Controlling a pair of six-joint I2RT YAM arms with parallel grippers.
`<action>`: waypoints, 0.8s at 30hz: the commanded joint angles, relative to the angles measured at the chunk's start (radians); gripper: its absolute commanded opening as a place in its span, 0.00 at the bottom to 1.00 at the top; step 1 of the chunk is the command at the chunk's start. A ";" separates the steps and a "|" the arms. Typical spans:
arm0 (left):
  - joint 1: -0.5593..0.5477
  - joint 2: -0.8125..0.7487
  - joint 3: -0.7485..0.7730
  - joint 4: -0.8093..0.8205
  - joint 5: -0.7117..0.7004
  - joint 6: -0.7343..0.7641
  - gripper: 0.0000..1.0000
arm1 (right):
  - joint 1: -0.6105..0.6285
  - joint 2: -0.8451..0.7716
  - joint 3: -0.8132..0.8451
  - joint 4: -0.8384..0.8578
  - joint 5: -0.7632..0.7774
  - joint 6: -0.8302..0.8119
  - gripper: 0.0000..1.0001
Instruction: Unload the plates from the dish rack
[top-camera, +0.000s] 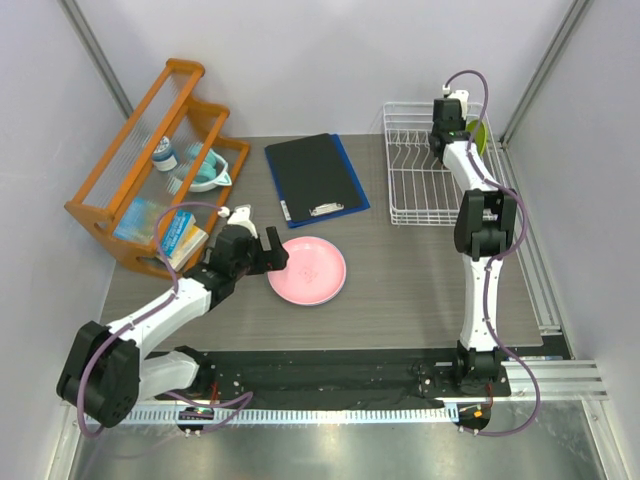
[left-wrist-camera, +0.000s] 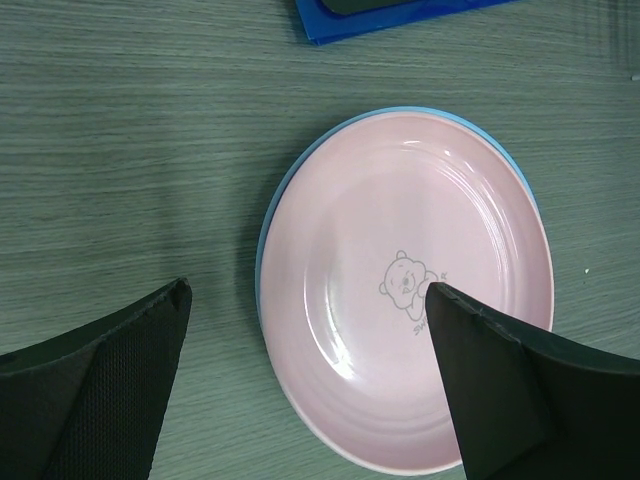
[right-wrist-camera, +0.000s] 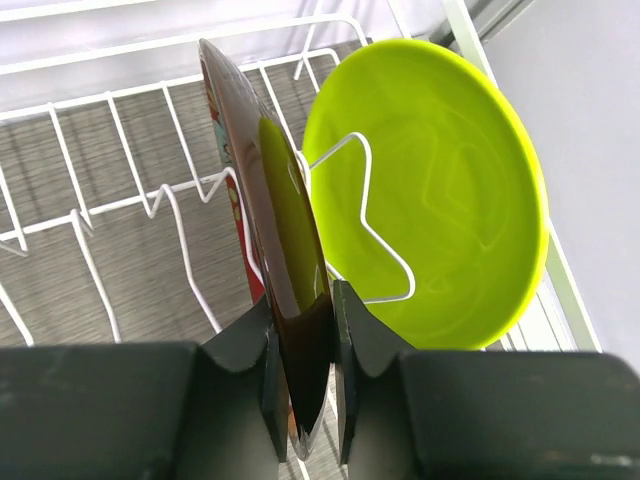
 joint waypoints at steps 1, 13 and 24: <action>0.003 0.009 0.041 0.062 -0.003 0.011 0.99 | -0.018 -0.025 0.016 0.031 0.004 0.029 0.01; 0.003 0.007 0.049 0.041 -0.015 0.001 0.99 | -0.018 -0.209 -0.093 0.111 0.136 0.023 0.01; 0.003 -0.016 0.043 0.035 -0.003 -0.012 1.00 | -0.016 -0.333 -0.139 0.123 0.208 -0.071 0.01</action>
